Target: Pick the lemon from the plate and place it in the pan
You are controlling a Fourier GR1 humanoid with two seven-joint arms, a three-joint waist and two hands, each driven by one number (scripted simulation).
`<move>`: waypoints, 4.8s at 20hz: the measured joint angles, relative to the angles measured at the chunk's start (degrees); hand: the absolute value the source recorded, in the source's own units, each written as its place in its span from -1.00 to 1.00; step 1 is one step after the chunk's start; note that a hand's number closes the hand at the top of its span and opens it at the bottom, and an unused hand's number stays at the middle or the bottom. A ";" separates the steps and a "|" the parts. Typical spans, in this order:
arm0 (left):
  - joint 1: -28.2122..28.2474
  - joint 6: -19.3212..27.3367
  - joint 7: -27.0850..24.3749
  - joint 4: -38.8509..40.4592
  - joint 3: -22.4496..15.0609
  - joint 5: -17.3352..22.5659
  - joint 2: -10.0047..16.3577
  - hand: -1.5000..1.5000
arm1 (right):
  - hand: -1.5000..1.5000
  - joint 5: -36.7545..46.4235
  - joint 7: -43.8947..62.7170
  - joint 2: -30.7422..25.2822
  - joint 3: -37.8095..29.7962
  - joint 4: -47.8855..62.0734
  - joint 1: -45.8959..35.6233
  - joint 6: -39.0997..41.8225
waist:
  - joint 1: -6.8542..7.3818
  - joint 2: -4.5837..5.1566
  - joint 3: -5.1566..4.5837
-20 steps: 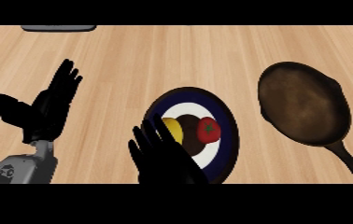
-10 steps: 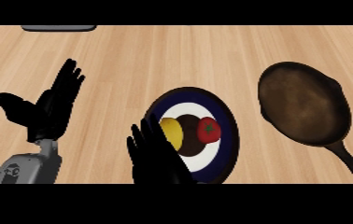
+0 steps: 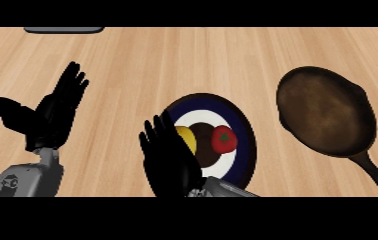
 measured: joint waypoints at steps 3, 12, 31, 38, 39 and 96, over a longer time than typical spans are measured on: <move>-0.25 0.10 0.56 -0.26 0.23 -0.60 -0.60 0.00 | -1.00 0.11 0.04 0.41 0.16 3.80 -0.52 -2.15 | 0.06 0.01 0.00; -0.37 -1.59 -0.36 0.84 1.58 -1.75 -1.86 0.00 | -1.00 1.45 -4.66 0.95 -1.13 11.52 0.14 -10.30 | 0.01 0.03 0.00; -0.17 -2.86 0.63 -0.23 3.09 -3.46 -3.87 0.00 | 1.00 -3.95 -12.23 1.15 0.46 23.97 -4.84 -22.24 | 0.32 -0.52 -0.08; 1.34 -2.95 0.56 -0.37 4.79 -3.32 -3.01 0.00 | 1.00 -9.35 -7.05 -1.34 -5.56 16.14 5.96 -22.89 | -2.04 -1.54 -0.02; 1.40 -2.75 0.67 -0.28 5.15 -3.20 -2.97 0.00 | 1.00 -10.45 -6.25 -1.82 -6.83 14.24 8.39 -23.43 | -2.62 -1.66 0.03; 0.22 -4.91 0.77 -0.72 4.49 -5.30 -5.47 0.00 | -1.00 -22.02 -40.15 -21.71 -67.79 27.73 8.22 -38.61 | 0.70 0.32 0.05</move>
